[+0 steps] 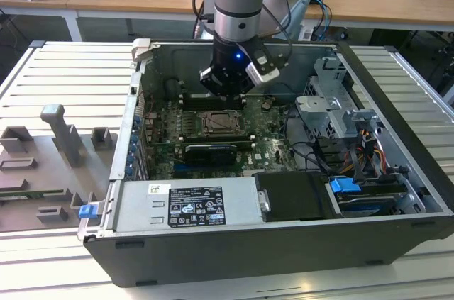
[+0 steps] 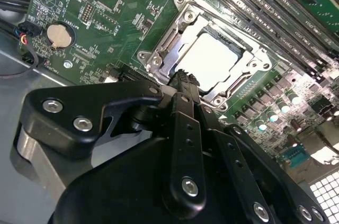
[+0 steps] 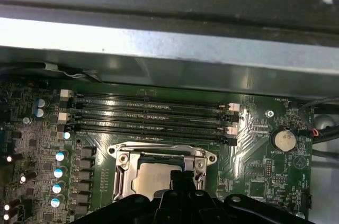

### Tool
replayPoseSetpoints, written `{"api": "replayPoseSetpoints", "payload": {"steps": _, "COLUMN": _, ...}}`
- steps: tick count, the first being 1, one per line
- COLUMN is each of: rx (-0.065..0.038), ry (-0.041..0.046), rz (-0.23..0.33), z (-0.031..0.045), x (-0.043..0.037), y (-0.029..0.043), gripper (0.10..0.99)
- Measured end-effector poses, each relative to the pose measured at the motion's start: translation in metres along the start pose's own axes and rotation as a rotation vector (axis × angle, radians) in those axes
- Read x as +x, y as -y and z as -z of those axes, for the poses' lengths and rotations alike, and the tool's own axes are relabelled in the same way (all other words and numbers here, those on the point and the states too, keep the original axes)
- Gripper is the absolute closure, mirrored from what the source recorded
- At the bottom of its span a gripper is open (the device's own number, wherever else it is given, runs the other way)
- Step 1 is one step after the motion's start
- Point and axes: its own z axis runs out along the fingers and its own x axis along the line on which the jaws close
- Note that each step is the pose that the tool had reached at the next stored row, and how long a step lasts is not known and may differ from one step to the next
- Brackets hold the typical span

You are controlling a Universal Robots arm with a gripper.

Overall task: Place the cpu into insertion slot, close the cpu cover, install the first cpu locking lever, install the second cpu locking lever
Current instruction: 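Install the second cpu locking lever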

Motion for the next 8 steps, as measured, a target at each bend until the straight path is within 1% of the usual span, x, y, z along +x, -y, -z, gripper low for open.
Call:
{"api": "replayPoseSetpoints", "payload": {"steps": 4, "rx": 0.000, "ry": -0.0001, "rz": 0.000, "z": 0.0008, "x": 0.0001, "y": 0.0006, "gripper": 0.980}}
{"api": "replayPoseSetpoints", "payload": {"steps": 7, "rx": 0.000, "ry": 0.0000, "rz": 0.000, "z": 0.0059, "x": -0.0001, "y": 0.0003, "gripper": 0.980}}
{"api": "replayPoseSetpoints", "payload": {"steps": 8, "rx": 0.000, "ry": 0.0000, "rz": 0.000, "z": 0.0094, "x": -0.0001, "y": 0.0001, "gripper": 0.980}}
